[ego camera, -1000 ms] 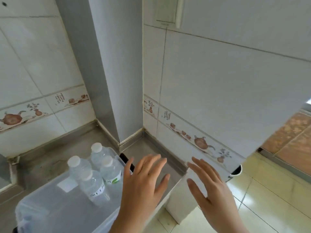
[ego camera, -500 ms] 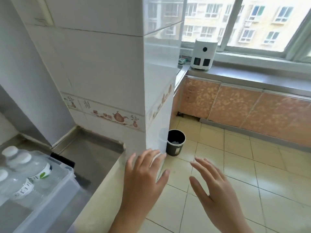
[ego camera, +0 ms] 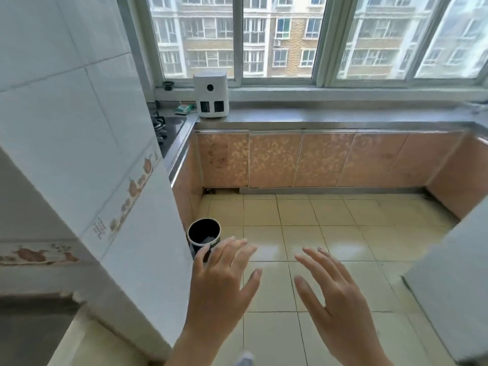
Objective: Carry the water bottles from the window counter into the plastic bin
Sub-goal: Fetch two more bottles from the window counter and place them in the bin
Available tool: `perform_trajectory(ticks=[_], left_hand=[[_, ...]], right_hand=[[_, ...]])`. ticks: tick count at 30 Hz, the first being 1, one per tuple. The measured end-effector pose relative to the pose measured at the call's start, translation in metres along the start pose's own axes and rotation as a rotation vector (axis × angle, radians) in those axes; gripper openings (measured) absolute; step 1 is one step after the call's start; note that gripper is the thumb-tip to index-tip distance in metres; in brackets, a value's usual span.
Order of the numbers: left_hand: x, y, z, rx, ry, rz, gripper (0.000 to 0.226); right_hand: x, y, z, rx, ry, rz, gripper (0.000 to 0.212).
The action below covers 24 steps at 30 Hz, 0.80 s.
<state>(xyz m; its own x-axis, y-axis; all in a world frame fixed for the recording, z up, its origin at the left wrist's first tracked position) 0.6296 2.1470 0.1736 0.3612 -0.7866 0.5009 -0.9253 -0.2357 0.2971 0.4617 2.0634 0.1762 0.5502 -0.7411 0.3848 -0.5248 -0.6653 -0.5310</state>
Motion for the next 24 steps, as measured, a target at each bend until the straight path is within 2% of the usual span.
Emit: perform_trajectory(ticks=[13,18,24], left_hand=[[0.216,-0.001,0.136,-0.073,-0.094,0.174,0.038],[0.296,0.02,0.183,-0.112,-0.072,0.268,0.034],[0.375,0.063,0.255,-0.163,-0.136,0.319,0.035]], right_hand=[[0.181,0.122,0.008,-0.058,0.085,0.173,0.058],[0.236,0.172,-0.006,-0.09,0.178,0.265,0.053],[0.292,0.252,-0.016,-0.127,0.217,0.359,0.056]])
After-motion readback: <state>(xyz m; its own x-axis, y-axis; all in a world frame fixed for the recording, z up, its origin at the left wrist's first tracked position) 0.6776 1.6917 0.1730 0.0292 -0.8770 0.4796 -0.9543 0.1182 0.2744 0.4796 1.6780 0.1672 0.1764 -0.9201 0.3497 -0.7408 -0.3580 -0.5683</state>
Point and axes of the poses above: each hand's wrist, its own x-axis towards the middle knuckle, its own z-axis out of the palm, y = z × x, the point moved 5 cm from there along x, towards the middle knuckle, and after that the axes turned 2 degrees about -z, right-handed, at the moved point
